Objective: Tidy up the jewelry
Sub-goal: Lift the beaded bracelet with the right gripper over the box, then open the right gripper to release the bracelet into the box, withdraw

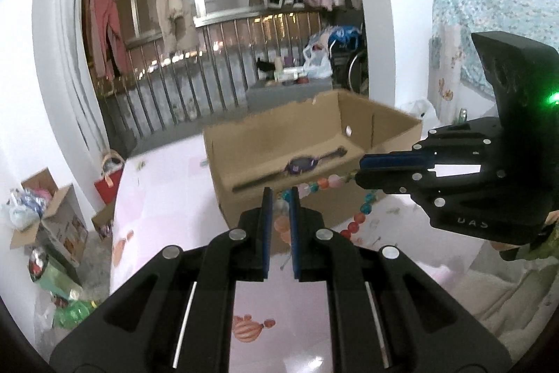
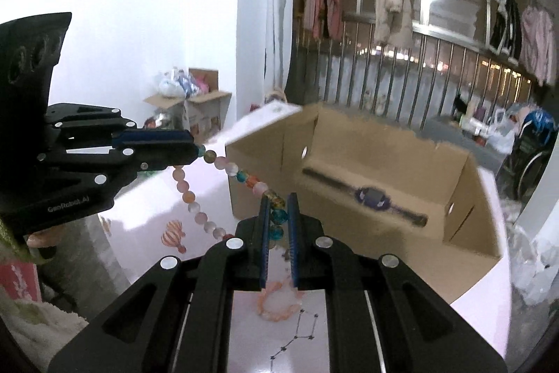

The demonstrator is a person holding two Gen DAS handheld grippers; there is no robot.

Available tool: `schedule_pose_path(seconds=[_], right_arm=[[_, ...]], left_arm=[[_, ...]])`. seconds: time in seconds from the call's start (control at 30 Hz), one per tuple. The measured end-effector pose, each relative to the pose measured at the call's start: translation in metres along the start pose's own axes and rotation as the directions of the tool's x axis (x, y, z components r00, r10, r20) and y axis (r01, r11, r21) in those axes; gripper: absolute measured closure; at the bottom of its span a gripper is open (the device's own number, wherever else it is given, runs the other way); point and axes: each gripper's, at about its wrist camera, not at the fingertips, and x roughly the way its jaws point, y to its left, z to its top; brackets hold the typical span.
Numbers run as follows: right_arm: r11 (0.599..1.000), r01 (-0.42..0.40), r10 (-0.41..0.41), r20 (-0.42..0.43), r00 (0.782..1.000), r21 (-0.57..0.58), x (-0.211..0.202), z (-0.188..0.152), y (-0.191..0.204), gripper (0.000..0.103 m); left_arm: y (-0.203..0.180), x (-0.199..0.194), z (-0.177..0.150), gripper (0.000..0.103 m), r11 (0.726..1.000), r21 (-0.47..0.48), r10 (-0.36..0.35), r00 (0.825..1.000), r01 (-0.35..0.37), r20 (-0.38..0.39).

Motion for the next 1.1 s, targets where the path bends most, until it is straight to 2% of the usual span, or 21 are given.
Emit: schedule_pose_path(seconds=[0.23, 0.37, 0.47, 0.63, 0.8, 0.97, 1.1], right_arm=[[0.999, 0.035, -0.033, 0.069, 0.997, -0.019, -0.016, 0.038, -0.014, 0.093], [1.0, 0.024, -0.025, 0.047, 0.999, 0.018, -0.002, 0.062, -0.034, 0.093], [0.998, 0.003, -0.003, -0.004, 1.0, 0.062, 0.019, 0.075, -0.051, 0.093], [0.985, -0.024, 0.044, -0.118, 0.992, 0.172, 0.068, 0.084, -0.083, 0.093], [0.971, -0.035, 0.098, -0.256, 0.962, 0.238, 0.115, 0.071, -0.091, 0.093], [0.954, -0.022, 0.148, -0.405, 0.902, 0.299, 0.158, 0.056, -0.098, 0.093], [0.933, -0.02, 0.204, -0.482, 0.852, 0.36, 0.181, 0.045, -0.103, 0.093]], left_arm=[[-0.005, -0.011, 0.039, 0.095, 0.998, 0.053, 0.008, 0.995, -0.013, 0.102], [0.0, 0.001, 0.062, 0.095, 0.999, 0.049, -0.006, 0.993, 0.0, 0.12], [0.007, 0.02, 0.076, 0.095, 0.999, 0.04, -0.017, 0.995, 0.013, 0.102], [0.025, 0.072, 0.082, 0.095, 1.0, -0.011, -0.029, 1.0, 0.029, -0.002], [0.036, 0.117, 0.073, 0.095, 0.999, -0.027, -0.029, 0.993, 0.026, -0.114], [0.039, 0.149, 0.062, 0.095, 0.999, -0.024, -0.026, 0.977, 0.021, -0.212], [0.042, 0.163, 0.059, 0.095, 0.999, -0.028, -0.023, 0.964, 0.016, -0.263]])
